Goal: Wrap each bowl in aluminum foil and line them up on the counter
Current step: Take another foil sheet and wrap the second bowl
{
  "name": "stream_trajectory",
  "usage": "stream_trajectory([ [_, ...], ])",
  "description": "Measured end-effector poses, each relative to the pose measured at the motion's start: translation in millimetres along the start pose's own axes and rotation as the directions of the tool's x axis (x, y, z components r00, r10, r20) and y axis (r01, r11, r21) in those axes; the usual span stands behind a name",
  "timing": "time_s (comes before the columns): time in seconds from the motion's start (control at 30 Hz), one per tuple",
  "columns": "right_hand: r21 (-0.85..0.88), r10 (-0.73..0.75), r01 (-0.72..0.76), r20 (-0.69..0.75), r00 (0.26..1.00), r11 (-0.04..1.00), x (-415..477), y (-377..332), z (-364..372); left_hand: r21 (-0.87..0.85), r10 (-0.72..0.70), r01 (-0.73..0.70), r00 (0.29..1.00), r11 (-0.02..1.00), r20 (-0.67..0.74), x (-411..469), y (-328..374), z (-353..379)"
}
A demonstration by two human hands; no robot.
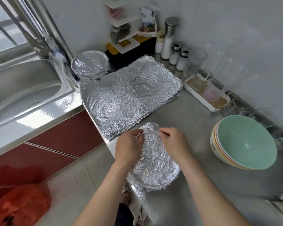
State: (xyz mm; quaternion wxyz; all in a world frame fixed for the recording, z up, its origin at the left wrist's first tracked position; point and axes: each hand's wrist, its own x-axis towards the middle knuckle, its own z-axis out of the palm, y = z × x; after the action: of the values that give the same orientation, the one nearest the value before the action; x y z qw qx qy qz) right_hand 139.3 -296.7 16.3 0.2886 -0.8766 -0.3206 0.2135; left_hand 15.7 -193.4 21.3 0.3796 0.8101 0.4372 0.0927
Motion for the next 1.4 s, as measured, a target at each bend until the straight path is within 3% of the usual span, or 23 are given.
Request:
stream_trajectory([
  [0.43,-0.003,-0.062,0.063,0.065,0.996,0.998,1.9,-2.5,2.7,-0.053,0.020,-0.015,0.996,0.999,0.092,9.5,-13.2,5.9],
  [0.63,-0.059,-0.080,0.097,0.238,0.968,0.994,14.2,-14.2,2.4,-0.058,0.032,-0.026,0.994,0.998,0.105,9.2,-17.3,8.0],
  [1.13,-0.088,-0.074,0.113,0.362,0.929,0.990,25.3,-18.3,0.6,-0.100,0.087,-0.067,0.973,0.993,0.213,14.0,-12.9,0.2],
  [1.4,0.037,-0.085,0.076,0.372,0.924,0.996,30.3,-13.3,2.8,-0.192,0.083,-0.032,0.961,0.981,0.263,15.3,-16.5,4.1],
])
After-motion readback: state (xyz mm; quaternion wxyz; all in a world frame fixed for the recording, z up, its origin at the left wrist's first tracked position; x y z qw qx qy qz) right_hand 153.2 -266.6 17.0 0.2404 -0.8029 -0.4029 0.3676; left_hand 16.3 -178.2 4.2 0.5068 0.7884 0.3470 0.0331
